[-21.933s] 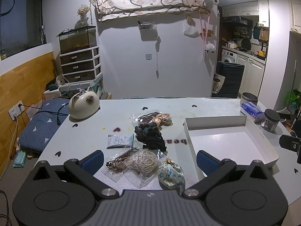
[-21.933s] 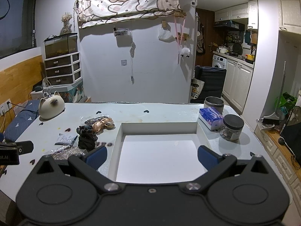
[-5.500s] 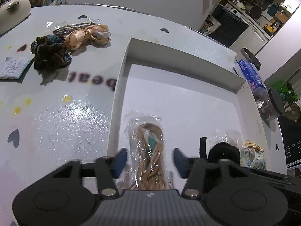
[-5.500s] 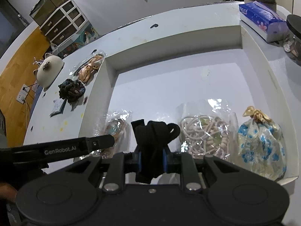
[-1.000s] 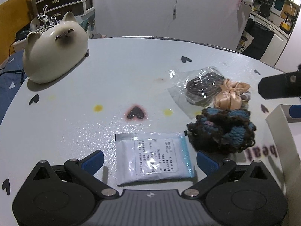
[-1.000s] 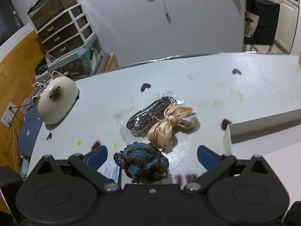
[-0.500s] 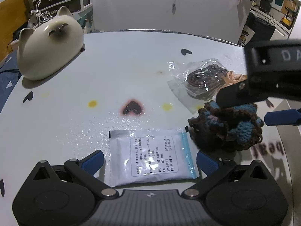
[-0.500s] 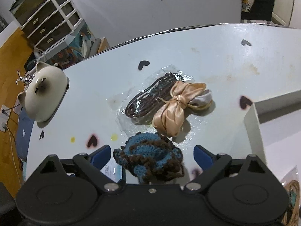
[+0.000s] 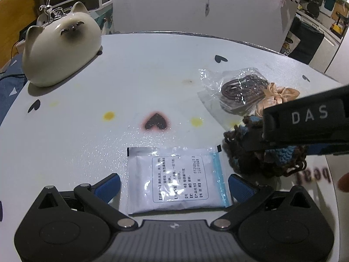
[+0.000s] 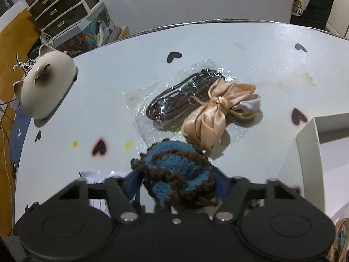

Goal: Organize soft objects
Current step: 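Close the left tool on the white printed packet, then carry the scrunchie with the right tool while the left tool carries the packet to the tray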

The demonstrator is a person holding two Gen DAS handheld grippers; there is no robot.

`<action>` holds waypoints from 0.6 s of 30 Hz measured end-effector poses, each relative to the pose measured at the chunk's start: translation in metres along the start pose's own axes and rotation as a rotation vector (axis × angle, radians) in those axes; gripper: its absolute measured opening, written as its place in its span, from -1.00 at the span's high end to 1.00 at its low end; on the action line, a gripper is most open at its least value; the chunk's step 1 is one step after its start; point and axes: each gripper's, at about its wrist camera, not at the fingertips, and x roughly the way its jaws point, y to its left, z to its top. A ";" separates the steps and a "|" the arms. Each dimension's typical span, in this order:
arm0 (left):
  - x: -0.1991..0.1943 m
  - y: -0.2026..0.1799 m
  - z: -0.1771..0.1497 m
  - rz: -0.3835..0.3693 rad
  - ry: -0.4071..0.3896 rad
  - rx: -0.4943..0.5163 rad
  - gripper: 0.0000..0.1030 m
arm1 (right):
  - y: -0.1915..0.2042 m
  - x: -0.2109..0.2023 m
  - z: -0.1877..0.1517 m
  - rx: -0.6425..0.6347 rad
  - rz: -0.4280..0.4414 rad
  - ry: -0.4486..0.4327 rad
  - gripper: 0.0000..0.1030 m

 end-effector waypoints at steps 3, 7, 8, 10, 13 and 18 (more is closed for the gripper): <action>0.000 -0.003 0.001 0.006 0.013 0.012 -1.00 | 0.000 -0.005 0.000 -0.014 0.015 -0.017 -0.01; -0.002 0.000 -0.001 -0.003 0.014 -0.002 -0.95 | -0.003 -0.015 0.000 -0.023 0.019 -0.043 0.06; -0.002 0.001 -0.001 -0.004 0.008 -0.016 -0.92 | -0.004 -0.017 -0.001 -0.022 0.020 -0.049 0.07; -0.004 0.004 -0.001 -0.002 0.000 -0.037 -0.83 | -0.006 -0.022 -0.001 -0.022 0.021 -0.061 0.07; -0.008 0.008 -0.002 0.003 -0.014 -0.051 -0.69 | -0.007 -0.030 -0.002 -0.030 0.022 -0.077 0.09; -0.014 0.014 -0.001 -0.011 -0.019 -0.066 -0.49 | -0.007 -0.040 -0.007 -0.062 0.031 -0.095 0.12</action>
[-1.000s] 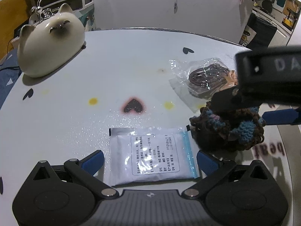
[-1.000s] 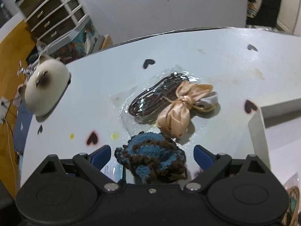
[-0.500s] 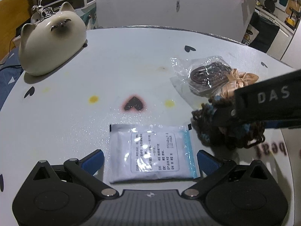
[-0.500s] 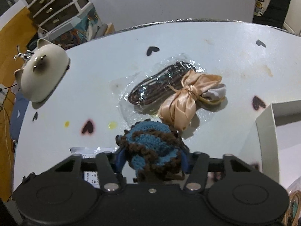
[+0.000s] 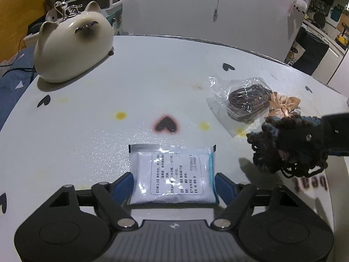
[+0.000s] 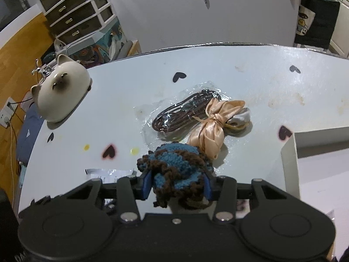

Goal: Organize soft objects
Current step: 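Carry the scrunchie with the right tool while the left tool carries the packet to the tray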

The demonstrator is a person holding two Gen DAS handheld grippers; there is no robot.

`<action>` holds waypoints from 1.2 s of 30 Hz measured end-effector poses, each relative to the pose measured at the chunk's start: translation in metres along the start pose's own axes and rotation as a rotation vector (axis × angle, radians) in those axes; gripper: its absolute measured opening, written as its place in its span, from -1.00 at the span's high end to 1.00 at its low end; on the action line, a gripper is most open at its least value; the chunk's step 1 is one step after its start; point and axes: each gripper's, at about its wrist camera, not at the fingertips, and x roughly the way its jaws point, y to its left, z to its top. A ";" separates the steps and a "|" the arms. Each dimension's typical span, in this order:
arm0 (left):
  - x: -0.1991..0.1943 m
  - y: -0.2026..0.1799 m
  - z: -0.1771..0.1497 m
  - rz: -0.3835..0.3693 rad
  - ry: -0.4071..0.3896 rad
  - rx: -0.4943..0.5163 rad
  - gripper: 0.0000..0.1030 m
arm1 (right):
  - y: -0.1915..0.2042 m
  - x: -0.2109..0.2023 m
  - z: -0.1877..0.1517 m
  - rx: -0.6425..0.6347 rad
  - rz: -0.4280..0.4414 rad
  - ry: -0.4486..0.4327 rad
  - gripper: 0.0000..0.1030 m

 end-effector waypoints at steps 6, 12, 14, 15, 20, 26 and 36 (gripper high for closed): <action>-0.016 0.007 0.000 -0.012 -0.002 -0.026 -0.45 | -0.002 -0.015 -0.004 0.000 0.016 -0.024 0.14; -0.050 0.009 0.007 -0.014 -0.072 -0.033 -0.45 | -0.002 -0.041 -0.009 -0.022 0.026 -0.079 0.14; -0.062 0.006 0.008 -0.018 -0.095 -0.032 -0.45 | -0.004 -0.051 -0.010 -0.020 0.032 -0.099 0.14; -0.068 0.004 0.009 -0.019 -0.106 -0.029 -0.45 | -0.005 -0.056 -0.012 -0.021 0.035 -0.109 0.15; -0.096 -0.010 0.006 -0.020 -0.162 -0.013 -0.45 | -0.014 -0.081 -0.022 -0.038 0.048 -0.152 0.14; -0.126 -0.030 0.003 -0.024 -0.212 -0.018 -0.45 | -0.037 -0.112 -0.033 -0.036 0.065 -0.199 0.15; -0.163 -0.100 -0.001 -0.026 -0.286 -0.020 -0.45 | -0.112 -0.172 -0.039 -0.032 0.054 -0.296 0.14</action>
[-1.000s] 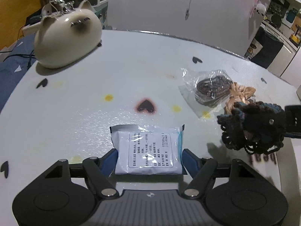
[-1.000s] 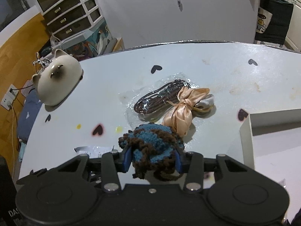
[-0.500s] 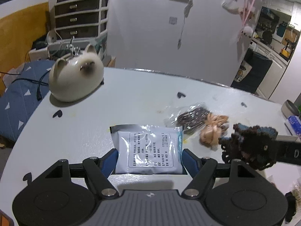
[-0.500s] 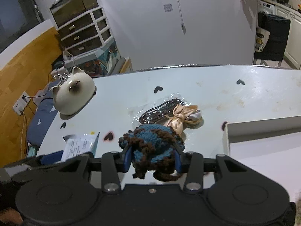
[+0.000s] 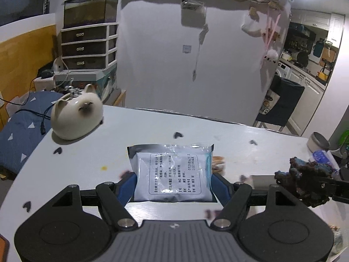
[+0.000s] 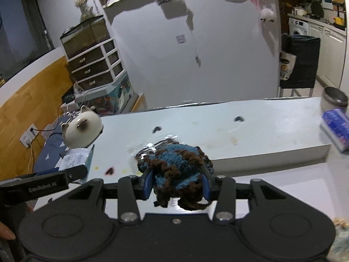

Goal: Organize soft objects
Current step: 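Carry the scrunchie with the right tool while the left tool carries the packet to the tray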

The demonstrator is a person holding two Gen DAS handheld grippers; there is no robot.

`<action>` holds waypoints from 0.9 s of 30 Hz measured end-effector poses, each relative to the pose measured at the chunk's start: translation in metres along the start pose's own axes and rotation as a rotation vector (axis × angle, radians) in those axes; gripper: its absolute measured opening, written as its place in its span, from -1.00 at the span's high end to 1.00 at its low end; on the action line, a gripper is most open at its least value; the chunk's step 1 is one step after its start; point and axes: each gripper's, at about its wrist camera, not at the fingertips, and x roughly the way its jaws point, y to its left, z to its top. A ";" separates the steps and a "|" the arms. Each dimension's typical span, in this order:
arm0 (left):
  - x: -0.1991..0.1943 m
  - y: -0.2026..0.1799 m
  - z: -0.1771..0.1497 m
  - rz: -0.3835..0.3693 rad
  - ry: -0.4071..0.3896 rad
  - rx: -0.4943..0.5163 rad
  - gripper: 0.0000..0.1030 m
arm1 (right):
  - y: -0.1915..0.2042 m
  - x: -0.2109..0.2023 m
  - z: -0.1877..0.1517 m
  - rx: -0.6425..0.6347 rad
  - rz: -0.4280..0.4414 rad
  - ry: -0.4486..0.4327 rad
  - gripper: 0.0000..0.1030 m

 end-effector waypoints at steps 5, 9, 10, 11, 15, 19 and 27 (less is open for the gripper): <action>-0.006 -0.046 -0.007 -0.023 -0.003 -0.001 -0.45 | -0.048 -0.024 0.003 0.010 -0.015 -0.017 0.14; -0.008 -0.081 -0.012 -0.042 -0.006 0.003 -0.45 | -0.086 -0.039 0.005 0.025 -0.029 -0.026 0.14; -0.008 -0.091 -0.014 -0.049 -0.008 0.002 -0.45 | -0.094 -0.042 0.005 0.029 -0.032 -0.027 0.14; -0.007 -0.098 -0.015 -0.056 -0.009 0.001 -0.45 | -0.103 -0.044 0.005 0.032 -0.036 -0.029 0.14; -0.001 -0.132 -0.020 -0.093 0.002 0.000 -0.45 | -0.137 -0.053 0.006 0.042 -0.049 -0.032 0.14; 0.010 -0.166 -0.026 -0.137 0.032 0.008 -0.45 | -0.167 -0.057 0.006 0.055 -0.066 -0.026 0.14; 0.049 -0.215 -0.050 -0.239 0.175 -0.023 -0.45 | -0.220 -0.053 -0.002 0.095 -0.105 0.020 0.14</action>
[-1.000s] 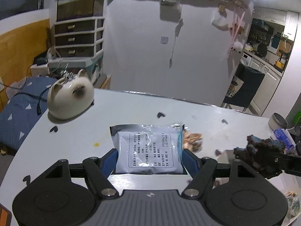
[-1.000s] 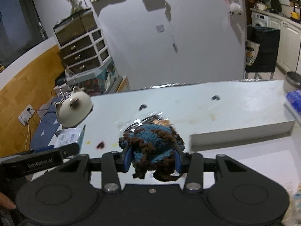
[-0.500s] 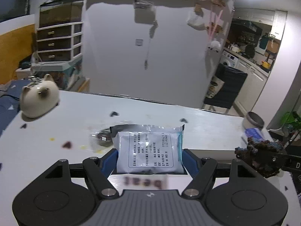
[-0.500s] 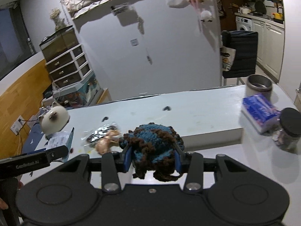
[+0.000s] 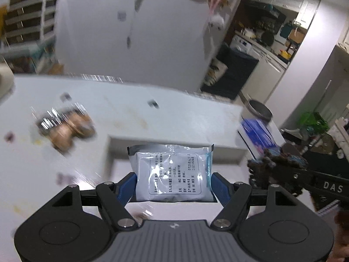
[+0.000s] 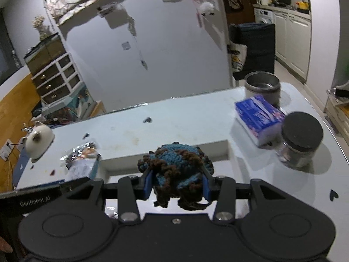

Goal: Organize soft objects
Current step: 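Carry the scrunchie with the right tool while the left tool carries the packet to the tray, then lower the packet and scrunchie into the tray and open both tools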

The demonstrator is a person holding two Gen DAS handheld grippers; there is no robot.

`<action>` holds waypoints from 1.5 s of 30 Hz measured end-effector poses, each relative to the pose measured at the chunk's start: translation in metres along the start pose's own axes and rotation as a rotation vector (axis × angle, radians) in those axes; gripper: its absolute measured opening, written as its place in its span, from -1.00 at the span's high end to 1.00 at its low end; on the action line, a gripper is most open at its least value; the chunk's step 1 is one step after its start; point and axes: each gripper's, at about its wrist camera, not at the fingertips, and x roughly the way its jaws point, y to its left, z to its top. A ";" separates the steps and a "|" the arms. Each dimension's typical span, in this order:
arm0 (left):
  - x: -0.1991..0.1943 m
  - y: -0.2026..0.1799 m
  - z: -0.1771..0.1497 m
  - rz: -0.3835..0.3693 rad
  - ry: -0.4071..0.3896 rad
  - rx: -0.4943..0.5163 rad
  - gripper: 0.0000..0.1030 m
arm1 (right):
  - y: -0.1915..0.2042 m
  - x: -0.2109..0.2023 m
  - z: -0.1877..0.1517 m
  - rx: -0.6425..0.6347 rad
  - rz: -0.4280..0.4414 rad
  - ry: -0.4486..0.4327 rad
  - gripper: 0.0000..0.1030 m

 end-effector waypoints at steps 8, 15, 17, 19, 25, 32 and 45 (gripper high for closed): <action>0.061 -0.012 -0.019 -0.035 0.153 -0.085 -0.45 | -0.034 0.026 -0.001 0.018 -0.033 0.081 0.14; 0.096 -0.007 -0.026 0.014 0.229 -0.093 -0.45 | -0.044 0.060 0.006 0.004 -0.009 0.138 0.14; 0.100 -0.005 -0.028 0.032 0.237 -0.089 -0.45 | -0.044 0.071 0.008 0.004 0.013 0.151 0.14; 0.105 -0.003 -0.030 0.056 0.242 -0.085 -0.46 | -0.044 0.081 0.007 0.016 0.052 0.160 0.11; 0.108 0.000 -0.032 0.048 0.245 -0.080 -0.65 | -0.050 0.103 -0.007 0.039 0.014 0.229 -0.50; 0.090 -0.007 -0.019 0.035 0.185 -0.034 -0.42 | -0.048 0.082 -0.003 0.004 -0.013 0.209 0.17; 0.104 -0.004 -0.030 0.041 0.274 -0.006 -0.04 | -0.032 0.111 -0.013 -0.192 -0.051 0.262 0.32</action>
